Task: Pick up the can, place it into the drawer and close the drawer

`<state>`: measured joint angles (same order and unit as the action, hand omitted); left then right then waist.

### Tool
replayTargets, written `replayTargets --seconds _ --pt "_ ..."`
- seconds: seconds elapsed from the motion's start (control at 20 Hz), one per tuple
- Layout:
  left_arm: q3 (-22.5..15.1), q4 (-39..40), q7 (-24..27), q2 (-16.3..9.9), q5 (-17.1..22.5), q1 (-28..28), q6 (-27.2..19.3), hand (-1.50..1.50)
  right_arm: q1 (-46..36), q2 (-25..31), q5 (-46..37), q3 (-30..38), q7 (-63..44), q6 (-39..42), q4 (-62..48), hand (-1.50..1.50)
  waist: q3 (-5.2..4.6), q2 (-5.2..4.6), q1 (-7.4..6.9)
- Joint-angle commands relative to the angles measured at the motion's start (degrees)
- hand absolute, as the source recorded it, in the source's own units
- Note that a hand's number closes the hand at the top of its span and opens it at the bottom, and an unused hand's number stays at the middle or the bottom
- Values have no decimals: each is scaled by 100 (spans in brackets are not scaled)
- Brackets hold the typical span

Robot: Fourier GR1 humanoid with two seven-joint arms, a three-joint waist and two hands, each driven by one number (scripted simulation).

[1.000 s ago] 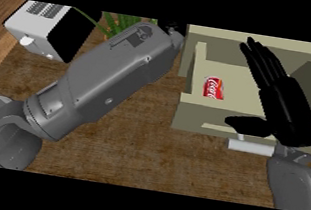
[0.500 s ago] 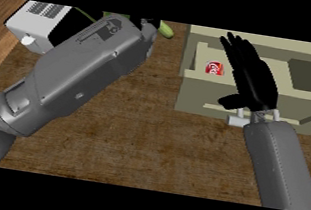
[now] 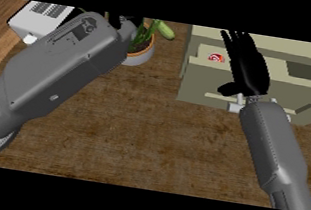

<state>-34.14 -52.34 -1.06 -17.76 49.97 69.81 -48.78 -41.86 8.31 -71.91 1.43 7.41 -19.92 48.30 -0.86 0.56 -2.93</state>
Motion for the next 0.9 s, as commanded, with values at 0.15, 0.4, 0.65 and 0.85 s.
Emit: replayTargets --seconds 0.15,0.4,0.65,0.85 --pt "103 -681 -148 -431 -114 -519 -16 -150 -352 72 -17 408 256 -1072 -1398 -150 94 -123 -59" --pt "180 -665 -405 -492 -185 -313 7 -150 -889 80 -33 632 293 -1541 -2080 -150 100 -167 -46" --pt "53 -1240 -500 -660 -323 -628 -38 -150 -1676 194 -247 763 -97 -1661 -2732 -150 96 -160 -209" --pt "108 -1398 -689 -767 -328 -605 -45 -150 -2011 169 -324 832 -272 -1950 -3090 -150 99 -198 -286"
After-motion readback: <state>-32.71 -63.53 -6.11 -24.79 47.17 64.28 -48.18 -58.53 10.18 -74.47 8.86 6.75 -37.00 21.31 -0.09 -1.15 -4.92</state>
